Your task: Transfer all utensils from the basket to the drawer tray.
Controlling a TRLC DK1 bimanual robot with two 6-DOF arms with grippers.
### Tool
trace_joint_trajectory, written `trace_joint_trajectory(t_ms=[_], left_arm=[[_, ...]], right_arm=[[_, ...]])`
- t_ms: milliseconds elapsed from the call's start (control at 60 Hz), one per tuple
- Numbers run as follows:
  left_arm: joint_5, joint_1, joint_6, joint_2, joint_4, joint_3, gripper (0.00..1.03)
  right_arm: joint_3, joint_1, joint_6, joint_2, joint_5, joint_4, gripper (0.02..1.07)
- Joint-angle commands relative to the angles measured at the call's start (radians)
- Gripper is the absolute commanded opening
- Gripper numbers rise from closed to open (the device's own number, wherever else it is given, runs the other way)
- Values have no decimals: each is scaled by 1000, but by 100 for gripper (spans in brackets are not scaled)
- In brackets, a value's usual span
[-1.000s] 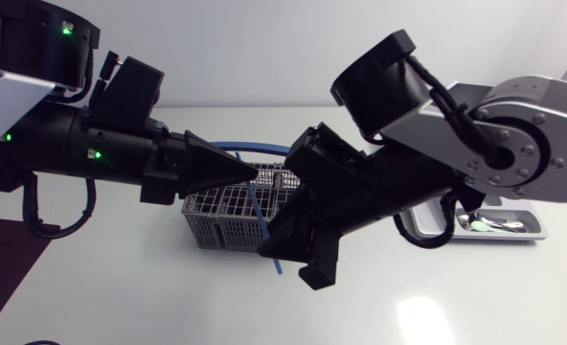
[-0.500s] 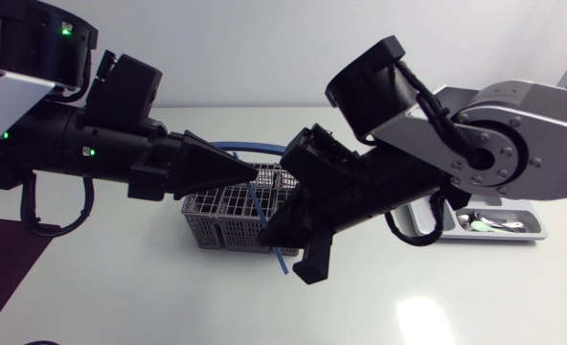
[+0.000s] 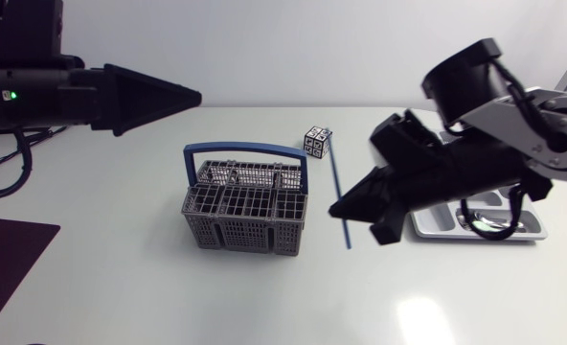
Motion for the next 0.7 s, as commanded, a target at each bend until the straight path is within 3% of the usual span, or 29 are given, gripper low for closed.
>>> trace_joint_trajectory(t_ms=[0,167,333,450,683], left_arm=[[-35,54,40,-5,-21,6,96],[-221,102,191,10,-63,-77,96],[-319,111,294,12,-51,-179,96],[-361,134,323,27,-48,-208,96],[-523,123,399,93,39,-311,96]], right_arm=[[-27,-130,-53,-20,-21,-32,7],[-14,-387,-126,37,-27,-37,7],[41,-551,-131,185,-3,3,7],[95,-607,-126,296,34,21,7],[202,-657,-80,492,128,74,7]])
